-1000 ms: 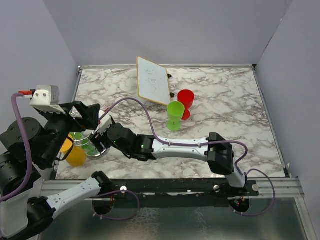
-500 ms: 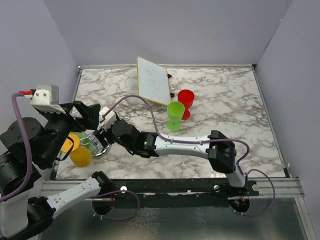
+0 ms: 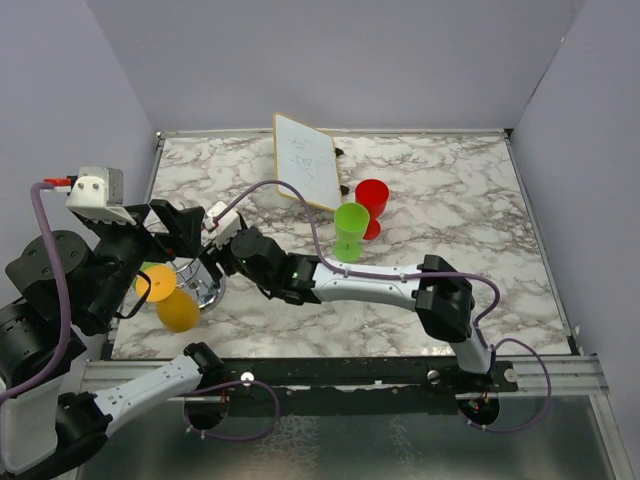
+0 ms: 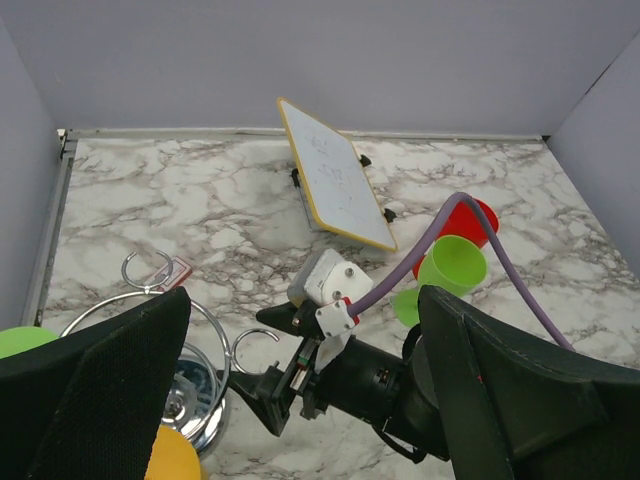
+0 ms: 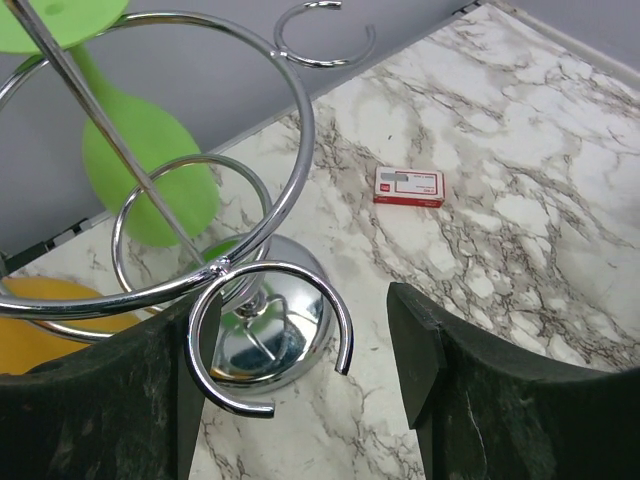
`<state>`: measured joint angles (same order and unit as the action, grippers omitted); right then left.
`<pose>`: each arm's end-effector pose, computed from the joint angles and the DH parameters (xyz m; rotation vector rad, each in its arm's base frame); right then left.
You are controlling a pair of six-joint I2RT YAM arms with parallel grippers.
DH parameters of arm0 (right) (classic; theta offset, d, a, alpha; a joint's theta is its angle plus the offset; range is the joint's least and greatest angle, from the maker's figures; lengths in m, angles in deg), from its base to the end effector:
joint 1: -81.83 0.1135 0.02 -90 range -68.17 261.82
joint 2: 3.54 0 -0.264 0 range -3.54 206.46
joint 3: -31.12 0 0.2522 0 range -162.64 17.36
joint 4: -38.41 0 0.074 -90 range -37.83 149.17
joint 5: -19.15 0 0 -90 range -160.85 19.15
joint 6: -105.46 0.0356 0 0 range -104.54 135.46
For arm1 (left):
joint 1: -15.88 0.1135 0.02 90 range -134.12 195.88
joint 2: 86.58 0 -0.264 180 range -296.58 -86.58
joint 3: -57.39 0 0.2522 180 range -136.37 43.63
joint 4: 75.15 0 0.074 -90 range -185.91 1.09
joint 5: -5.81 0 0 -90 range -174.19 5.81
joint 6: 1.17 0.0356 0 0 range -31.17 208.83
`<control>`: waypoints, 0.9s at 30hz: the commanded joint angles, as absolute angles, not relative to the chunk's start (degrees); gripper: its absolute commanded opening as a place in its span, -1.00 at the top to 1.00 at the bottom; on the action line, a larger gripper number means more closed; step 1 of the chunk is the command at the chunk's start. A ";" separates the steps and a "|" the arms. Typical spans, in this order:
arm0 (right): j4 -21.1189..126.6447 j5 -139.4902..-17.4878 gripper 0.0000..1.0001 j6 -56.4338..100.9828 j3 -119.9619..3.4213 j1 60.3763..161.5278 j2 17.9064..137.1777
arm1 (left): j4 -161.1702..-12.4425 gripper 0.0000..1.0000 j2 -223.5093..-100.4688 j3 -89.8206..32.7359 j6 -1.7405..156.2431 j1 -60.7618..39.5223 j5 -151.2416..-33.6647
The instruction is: Take the wine glass off the wine glass rack
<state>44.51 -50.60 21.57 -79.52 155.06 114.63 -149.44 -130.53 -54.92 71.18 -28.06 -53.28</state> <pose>0.1558 0.4743 0.2879 -0.7959 1.6638 0.6659 0.0321 -0.0055 0.5203 -0.0248 1.6721 -0.3636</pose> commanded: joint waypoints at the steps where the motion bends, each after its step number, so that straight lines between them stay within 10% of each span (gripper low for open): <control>1: 42.17 -51.16 -0.35 20.61 -78.48 153.34 112.00 | -148.30 -0.98 -130.99 -55.25 70.99 -27.98 -54.48; 27: 44.28 -57.98 -0.56 18.73 -74.82 148.70 105.65 | -148.02 -0.98 -130.95 -54.17 70.46 -27.98 -54.66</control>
<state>42.50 -55.78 17.77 -75.32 148.98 111.11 -149.42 -130.53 -54.89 70.85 -28.06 -53.38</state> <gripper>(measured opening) 0.767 0.991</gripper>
